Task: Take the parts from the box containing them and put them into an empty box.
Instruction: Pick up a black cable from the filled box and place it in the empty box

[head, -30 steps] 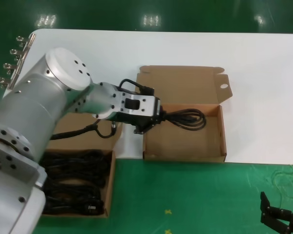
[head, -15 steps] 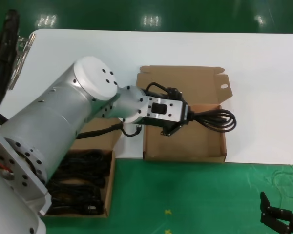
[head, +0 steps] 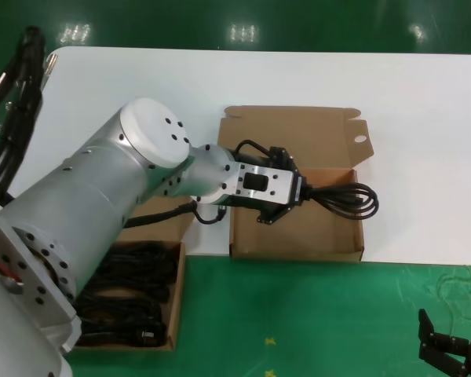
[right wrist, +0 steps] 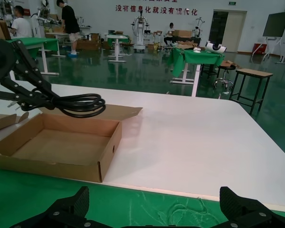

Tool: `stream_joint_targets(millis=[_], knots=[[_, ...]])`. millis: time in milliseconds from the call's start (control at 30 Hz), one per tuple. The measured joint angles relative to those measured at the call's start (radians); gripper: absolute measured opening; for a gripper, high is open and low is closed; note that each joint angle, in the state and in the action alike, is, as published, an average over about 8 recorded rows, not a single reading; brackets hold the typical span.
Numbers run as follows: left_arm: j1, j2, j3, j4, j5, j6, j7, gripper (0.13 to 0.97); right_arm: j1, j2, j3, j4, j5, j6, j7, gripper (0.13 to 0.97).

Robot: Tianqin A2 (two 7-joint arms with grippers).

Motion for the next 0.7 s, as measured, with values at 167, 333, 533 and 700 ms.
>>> stream_joint_targets(millis=[167,333,533,700], knots=[[-0.009,0.0,0.001,0.033,0.005,0.006,0.021,0.205,0.0,0.0,0.0,0.0,0.0,0.0,0.0,0.966],[-0.016,0.0,0.001,0.063,0.007,0.011,0.041,0.205,0.0,0.0,0.0,0.0,0.0,0.0,0.0,0.966],[-0.022,0.0,-0.002,0.089,0.011,0.014,0.06,0.204,0.0,0.0,0.0,0.0,0.0,0.0,0.0,0.966],[-0.023,0.0,-0.005,0.101,0.014,0.013,0.068,0.204,0.0,0.0,0.0,0.0,0.0,0.0,0.0,0.966]])
